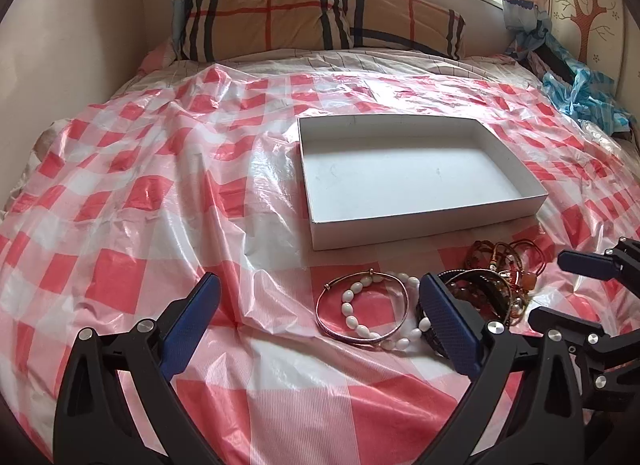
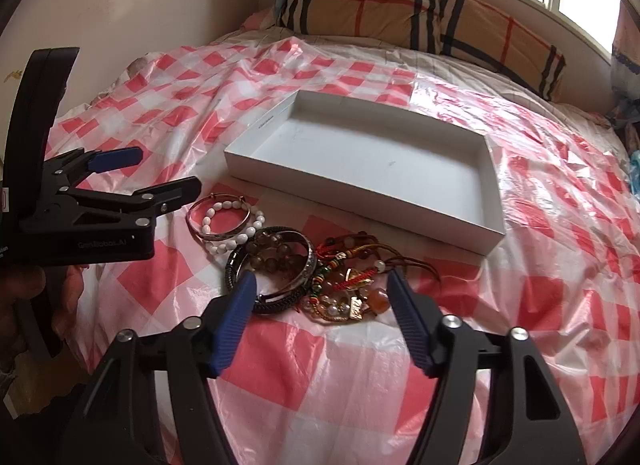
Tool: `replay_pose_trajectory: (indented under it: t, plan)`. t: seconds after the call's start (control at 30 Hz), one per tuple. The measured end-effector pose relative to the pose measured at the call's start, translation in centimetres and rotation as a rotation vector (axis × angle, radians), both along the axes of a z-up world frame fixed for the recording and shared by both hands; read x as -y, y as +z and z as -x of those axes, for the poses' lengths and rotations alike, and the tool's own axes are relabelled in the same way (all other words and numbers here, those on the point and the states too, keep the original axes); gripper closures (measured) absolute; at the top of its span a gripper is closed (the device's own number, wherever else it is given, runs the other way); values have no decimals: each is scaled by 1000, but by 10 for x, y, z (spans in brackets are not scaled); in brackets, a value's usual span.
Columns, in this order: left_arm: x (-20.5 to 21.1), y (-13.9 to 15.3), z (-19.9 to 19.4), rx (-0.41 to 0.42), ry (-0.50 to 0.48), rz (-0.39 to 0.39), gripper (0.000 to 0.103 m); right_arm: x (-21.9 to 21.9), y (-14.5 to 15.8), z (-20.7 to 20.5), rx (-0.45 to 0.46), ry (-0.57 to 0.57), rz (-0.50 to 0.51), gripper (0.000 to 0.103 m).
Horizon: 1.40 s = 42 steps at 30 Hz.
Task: Organize jewelry
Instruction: 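Move both grippers toward the bracelet pile beside the white box, then grasp the silver wire bangle with the left gripper while the right grasps the engraved silver cuff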
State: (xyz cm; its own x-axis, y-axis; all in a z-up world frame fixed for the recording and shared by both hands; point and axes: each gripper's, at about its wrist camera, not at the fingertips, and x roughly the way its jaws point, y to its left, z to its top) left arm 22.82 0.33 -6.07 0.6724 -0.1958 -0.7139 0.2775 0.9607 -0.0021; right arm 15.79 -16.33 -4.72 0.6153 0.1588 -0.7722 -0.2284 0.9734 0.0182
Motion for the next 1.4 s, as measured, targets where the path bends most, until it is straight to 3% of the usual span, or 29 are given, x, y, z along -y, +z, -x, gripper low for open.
replay_pose_trajectory:
  t: [0.27, 0.33, 0.5, 0.67, 0.8, 0.93, 1.23, 1.4]
  plan:
    - [2, -14, -17, -10, -24, 4, 8, -12, -17, -24, -34, 40, 31, 62]
    - [4, -16, -18, -11, -32, 4, 9, -12, -23, -28, -57, 48, 32, 82]
    - [14, -21, -20, -22, -56, -28, 13, -1, -25, -30, -69, 32, 14, 93]
    - [17, -27, -20, -57, -76, -26, 22, 31, -18, -22, -55, -53, 4, 96]
    - [24, -36, -16, -150, -149, 25, 51, 58, -19, -12, -63, -121, -5, 96]
    - [29, -35, 3, -163, -223, 52, 68, 79, -20, -2, -67, -170, -55, 96]
    - [16, -28, -1, -151, -168, 32, 66, 93, -20, 8, -53, -193, -130, 96]
    - [27, -41, -5, -169, -187, -29, 63, 96, -21, 9, -49, -194, -142, 96]
